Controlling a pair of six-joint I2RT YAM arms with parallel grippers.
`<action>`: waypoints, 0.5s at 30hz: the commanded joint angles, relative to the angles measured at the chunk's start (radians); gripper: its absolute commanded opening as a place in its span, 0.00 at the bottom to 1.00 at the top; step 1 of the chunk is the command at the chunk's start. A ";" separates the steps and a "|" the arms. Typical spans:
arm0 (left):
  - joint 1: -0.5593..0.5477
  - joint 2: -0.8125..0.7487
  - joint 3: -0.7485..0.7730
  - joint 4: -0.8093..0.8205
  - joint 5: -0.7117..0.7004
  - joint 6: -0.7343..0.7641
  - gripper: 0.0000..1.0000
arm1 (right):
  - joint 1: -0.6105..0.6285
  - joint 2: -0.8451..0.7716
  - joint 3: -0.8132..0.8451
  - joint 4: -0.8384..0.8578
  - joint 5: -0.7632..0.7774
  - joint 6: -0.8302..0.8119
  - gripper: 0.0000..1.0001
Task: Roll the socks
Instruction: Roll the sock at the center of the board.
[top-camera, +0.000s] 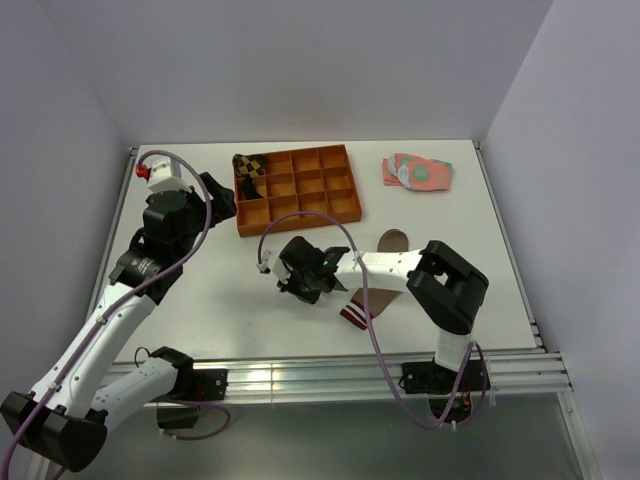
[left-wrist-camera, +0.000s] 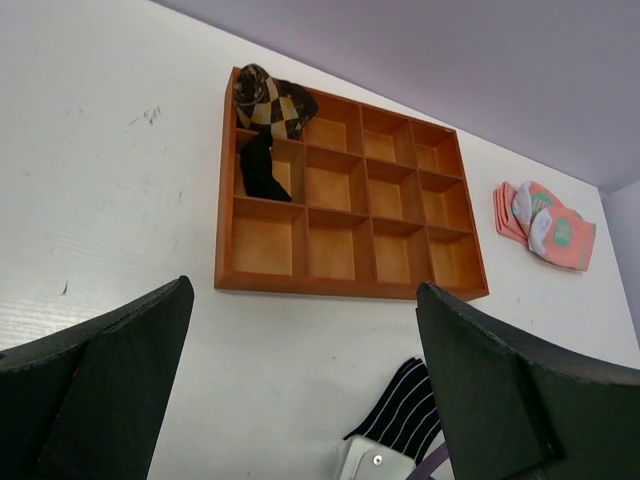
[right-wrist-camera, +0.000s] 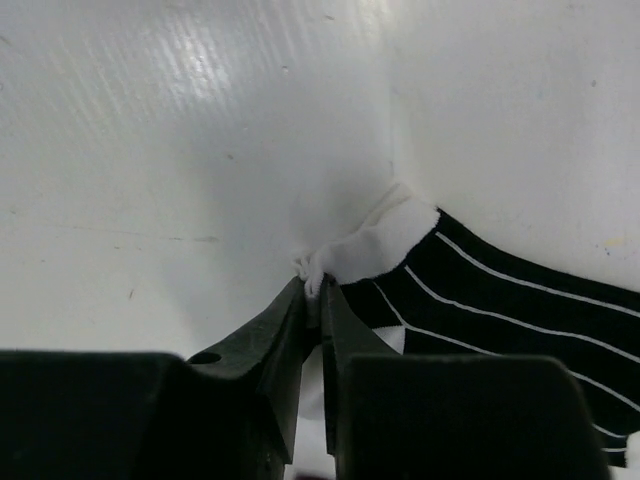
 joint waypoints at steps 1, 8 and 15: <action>0.005 0.018 -0.017 0.009 0.012 -0.066 0.99 | -0.039 0.019 0.020 -0.075 -0.075 -0.009 0.15; -0.013 -0.029 -0.172 0.173 0.059 -0.181 0.88 | -0.156 -0.075 0.048 -0.206 -0.378 -0.075 0.07; -0.211 -0.051 -0.385 0.457 -0.031 -0.125 0.71 | -0.337 -0.095 0.098 -0.379 -0.687 -0.174 0.07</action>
